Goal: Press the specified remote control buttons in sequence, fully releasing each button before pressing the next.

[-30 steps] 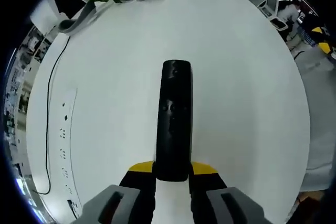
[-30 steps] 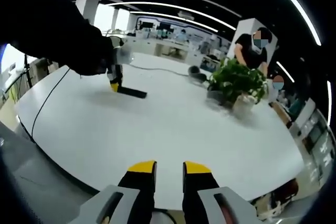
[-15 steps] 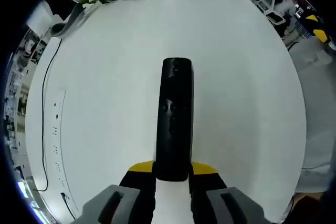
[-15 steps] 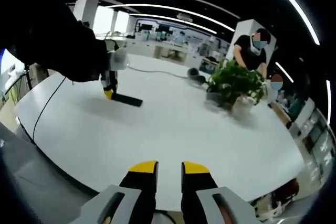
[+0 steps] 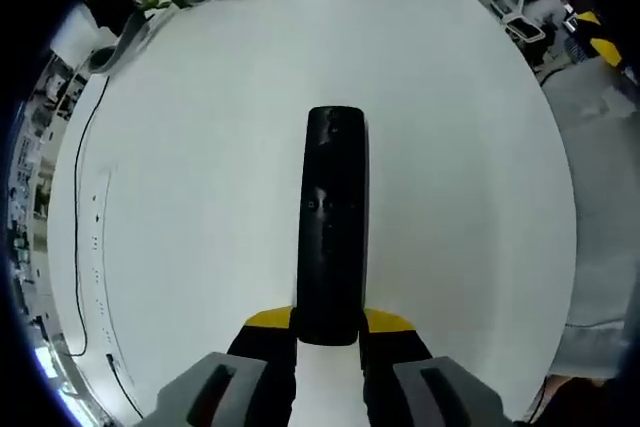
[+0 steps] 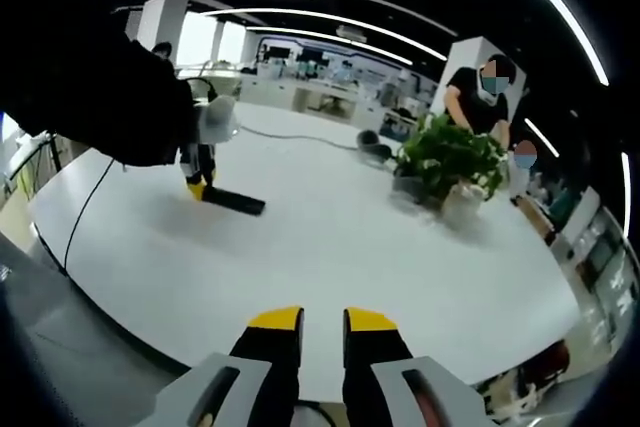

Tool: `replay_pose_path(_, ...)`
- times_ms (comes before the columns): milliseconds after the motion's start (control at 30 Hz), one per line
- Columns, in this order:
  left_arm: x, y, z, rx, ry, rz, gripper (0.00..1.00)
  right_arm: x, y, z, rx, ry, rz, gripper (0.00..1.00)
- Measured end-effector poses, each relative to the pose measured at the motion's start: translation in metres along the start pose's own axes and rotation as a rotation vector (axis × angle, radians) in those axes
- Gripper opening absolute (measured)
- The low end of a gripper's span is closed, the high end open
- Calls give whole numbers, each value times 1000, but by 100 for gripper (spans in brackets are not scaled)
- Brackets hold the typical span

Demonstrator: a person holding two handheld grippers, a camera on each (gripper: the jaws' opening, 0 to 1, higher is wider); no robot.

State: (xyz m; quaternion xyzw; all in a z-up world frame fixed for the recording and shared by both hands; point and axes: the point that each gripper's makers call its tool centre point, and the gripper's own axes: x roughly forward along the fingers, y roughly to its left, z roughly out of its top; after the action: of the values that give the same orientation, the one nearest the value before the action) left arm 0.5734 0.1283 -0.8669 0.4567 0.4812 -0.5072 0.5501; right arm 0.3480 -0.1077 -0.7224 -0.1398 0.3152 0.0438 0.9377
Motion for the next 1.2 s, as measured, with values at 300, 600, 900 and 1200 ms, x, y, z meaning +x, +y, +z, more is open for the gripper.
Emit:
replay_pose_path(300,-1,-23,-4,-37,-28,-1,23,0,-1,-1,3,5,-6,10)
replay_pose_path(600,0,-57,-3,-43,-29,0,23,-2,0,0,9,-4,-5,9)
replay_pose_path(900,-1,-82,-5,-14,1,0,23,-1,0,-5,1,25,-13,8)
replay_pose_path(1200,-2,-109,-5,-34,-18,2,23,-2,1,-5,-4,27,-13,8)
